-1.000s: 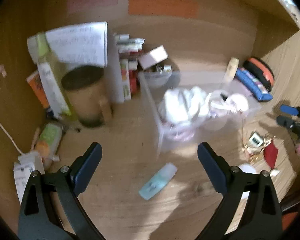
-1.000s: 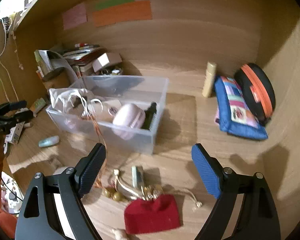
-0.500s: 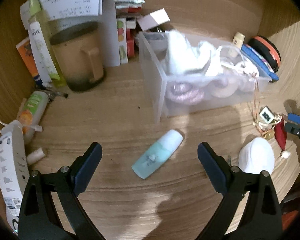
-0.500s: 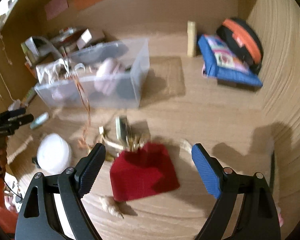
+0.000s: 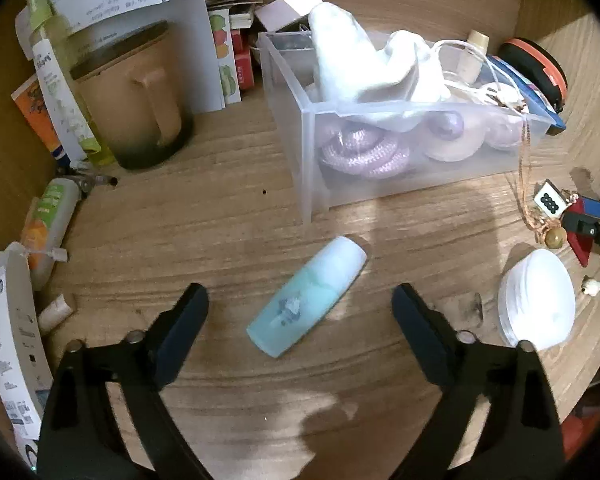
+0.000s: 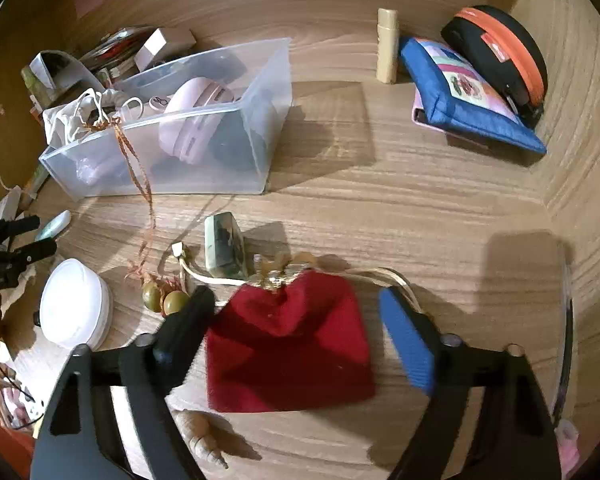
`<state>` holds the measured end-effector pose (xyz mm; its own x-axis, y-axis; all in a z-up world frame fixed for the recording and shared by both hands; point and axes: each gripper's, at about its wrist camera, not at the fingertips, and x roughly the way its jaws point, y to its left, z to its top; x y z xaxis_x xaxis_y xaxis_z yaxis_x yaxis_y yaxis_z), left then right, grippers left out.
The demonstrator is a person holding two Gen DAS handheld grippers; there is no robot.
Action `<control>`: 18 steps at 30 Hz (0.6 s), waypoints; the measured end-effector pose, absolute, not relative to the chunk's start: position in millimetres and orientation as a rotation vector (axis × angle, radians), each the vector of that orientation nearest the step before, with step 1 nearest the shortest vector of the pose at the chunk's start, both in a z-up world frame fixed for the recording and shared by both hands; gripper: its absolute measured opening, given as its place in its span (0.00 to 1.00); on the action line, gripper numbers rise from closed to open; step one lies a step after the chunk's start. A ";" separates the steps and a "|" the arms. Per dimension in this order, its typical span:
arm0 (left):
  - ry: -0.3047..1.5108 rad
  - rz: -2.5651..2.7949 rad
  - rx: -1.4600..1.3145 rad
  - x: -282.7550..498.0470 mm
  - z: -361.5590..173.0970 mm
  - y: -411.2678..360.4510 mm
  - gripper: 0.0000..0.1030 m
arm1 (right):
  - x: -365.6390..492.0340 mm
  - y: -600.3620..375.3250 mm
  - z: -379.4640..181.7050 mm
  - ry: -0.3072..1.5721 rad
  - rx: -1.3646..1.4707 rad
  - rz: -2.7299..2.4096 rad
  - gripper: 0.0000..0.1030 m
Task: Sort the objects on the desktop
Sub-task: 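Grasp the light blue bottle with the left tool while the right tool grasps the red velvet pouch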
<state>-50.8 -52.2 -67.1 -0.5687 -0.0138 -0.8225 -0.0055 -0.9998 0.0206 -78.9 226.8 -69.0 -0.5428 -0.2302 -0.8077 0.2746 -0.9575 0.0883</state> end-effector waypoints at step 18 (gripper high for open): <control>0.018 -2.820 1.423 -49.3 -62.0 -60.4 0.24 | -64.3 233.2 -35.9 -0.046 1.132 -2.511 0.30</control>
